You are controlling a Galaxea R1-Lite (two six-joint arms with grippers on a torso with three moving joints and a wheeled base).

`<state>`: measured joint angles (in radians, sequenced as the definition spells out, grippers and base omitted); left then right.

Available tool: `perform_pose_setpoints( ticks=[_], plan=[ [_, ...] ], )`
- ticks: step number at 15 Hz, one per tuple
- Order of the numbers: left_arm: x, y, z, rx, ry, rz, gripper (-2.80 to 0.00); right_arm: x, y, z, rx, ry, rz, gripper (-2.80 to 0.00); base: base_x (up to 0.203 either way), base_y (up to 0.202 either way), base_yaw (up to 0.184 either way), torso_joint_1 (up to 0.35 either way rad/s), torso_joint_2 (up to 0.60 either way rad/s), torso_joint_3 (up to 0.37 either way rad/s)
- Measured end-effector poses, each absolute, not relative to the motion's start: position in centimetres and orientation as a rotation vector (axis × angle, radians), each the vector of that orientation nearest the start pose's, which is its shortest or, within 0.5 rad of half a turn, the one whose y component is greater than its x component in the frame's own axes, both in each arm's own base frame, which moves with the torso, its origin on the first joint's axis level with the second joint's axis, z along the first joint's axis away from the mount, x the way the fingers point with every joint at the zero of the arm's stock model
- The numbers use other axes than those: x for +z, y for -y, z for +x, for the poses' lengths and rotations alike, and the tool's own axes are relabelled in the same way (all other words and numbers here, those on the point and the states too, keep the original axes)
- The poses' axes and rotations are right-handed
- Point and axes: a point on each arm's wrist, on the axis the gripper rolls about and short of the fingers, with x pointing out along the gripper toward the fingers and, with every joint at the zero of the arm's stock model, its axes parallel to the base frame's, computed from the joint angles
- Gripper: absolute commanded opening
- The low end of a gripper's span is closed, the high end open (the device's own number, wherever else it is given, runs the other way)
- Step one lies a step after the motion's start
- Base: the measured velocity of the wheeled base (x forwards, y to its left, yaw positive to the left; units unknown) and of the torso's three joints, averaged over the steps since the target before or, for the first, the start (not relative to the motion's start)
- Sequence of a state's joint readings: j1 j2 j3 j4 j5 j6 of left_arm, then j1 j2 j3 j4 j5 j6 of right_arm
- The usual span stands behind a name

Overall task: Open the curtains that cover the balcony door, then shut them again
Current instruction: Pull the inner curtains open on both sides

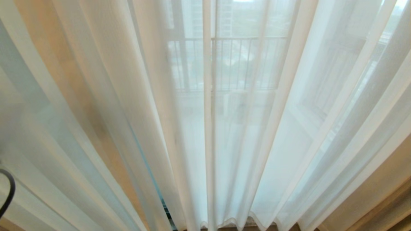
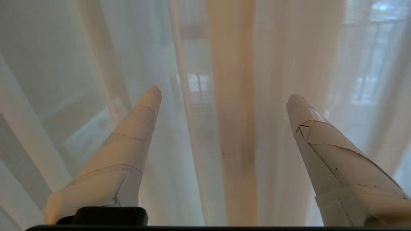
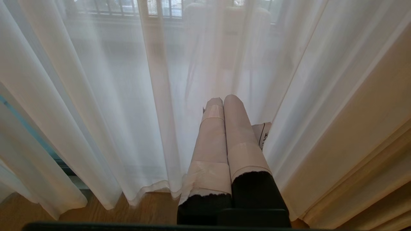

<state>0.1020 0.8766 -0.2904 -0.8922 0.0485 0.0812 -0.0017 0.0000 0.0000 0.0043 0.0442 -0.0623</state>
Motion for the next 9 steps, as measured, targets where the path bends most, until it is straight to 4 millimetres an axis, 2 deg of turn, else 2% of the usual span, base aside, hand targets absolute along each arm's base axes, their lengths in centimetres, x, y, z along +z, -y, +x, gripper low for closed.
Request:
perform_pose_setpoints(
  ticks=[3,9],
  plan=[
    [23.8,-1.8,11.3,0.212,0.379,0.117,0.00,7.5,-0.1,-2.3,0.043,-0.003,-0.062,-2.80,0.000,0.000,0.000,0.000,0.00,0.000],
    [23.7,-1.5,13.8,0.155,0.383,0.067,0.00,7.5,-0.1,-2.3,0.042,-0.003,-0.062,-2.80,0.000,0.000,0.000,0.000,0.00,0.000]
  ],
)
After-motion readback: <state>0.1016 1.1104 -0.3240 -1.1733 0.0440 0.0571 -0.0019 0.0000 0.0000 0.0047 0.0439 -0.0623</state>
